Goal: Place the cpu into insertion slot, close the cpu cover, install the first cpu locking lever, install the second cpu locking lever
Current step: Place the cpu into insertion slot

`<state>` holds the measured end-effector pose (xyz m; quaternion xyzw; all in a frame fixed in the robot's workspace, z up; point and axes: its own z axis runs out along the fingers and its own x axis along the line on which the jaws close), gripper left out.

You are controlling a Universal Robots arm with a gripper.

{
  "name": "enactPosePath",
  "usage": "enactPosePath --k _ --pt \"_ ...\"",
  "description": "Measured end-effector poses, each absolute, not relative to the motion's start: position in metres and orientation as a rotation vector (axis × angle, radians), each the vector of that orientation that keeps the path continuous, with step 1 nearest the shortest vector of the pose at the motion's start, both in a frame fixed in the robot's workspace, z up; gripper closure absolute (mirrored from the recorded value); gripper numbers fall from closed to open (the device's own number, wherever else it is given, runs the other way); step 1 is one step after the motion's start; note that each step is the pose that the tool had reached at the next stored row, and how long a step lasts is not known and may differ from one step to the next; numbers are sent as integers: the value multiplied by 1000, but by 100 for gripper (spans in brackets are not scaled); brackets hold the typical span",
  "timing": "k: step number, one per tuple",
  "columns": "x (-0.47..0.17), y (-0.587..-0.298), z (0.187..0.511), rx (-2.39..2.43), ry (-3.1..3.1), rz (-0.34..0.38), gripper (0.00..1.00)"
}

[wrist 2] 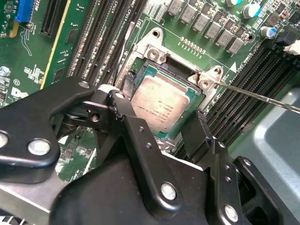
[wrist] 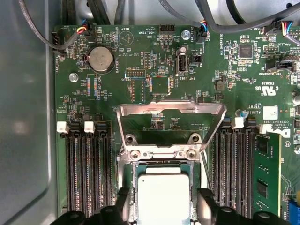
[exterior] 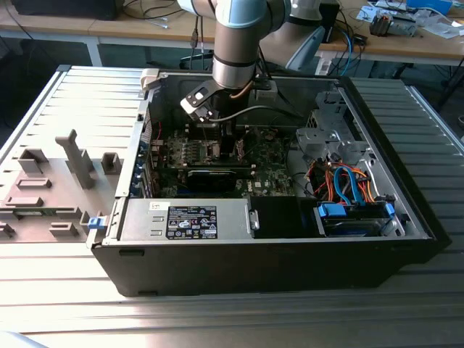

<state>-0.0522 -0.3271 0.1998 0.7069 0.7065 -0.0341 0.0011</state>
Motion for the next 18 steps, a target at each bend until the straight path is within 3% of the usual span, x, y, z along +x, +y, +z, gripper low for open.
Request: enactPosePath --k 10,13,14,17,18 --pt "-51 -326 215 2220 2218 -107 34" --pt "-51 -327 214 2222 2220 -110 53" --pt "-51 -327 213 2223 2221 -112 65" --pt "-50 -327 210 2224 2225 -118 71" --pt "-50 -327 208 2224 2227 -121 77"
